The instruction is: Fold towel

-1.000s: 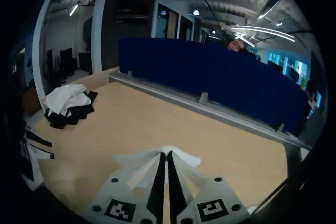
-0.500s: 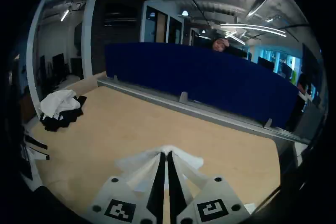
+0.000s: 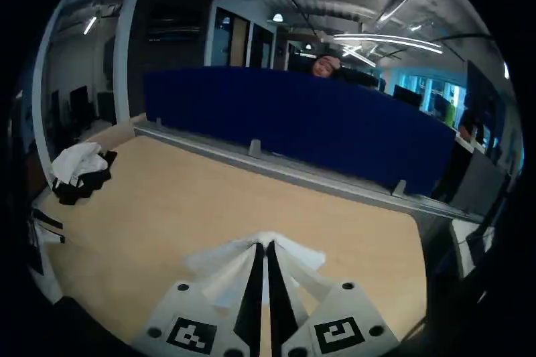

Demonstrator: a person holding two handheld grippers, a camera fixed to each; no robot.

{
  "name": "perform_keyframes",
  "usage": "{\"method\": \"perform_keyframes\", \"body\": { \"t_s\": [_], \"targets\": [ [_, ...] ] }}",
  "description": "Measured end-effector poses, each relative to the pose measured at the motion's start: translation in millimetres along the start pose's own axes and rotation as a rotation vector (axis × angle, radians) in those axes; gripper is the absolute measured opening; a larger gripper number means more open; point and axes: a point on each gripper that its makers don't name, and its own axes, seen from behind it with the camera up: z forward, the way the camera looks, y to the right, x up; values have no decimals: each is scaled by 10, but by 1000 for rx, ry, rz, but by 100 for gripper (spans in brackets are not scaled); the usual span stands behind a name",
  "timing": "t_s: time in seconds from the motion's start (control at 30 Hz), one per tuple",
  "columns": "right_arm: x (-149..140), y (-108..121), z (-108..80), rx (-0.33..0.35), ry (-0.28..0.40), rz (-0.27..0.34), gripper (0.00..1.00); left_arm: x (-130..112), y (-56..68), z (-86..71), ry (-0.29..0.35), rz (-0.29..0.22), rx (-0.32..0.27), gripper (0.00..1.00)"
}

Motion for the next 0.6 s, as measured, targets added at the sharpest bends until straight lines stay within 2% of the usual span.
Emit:
{"method": "perform_keyframes", "body": {
  "t_s": [0.4,0.6],
  "targets": [
    [-250,663,-120,-54,-42,-2,4,-30,86,13,-11,9,8,90],
    [-352,912,-151,-76,-52,11,4,-27,134,13,-16,15,10,90]
  ]
}}
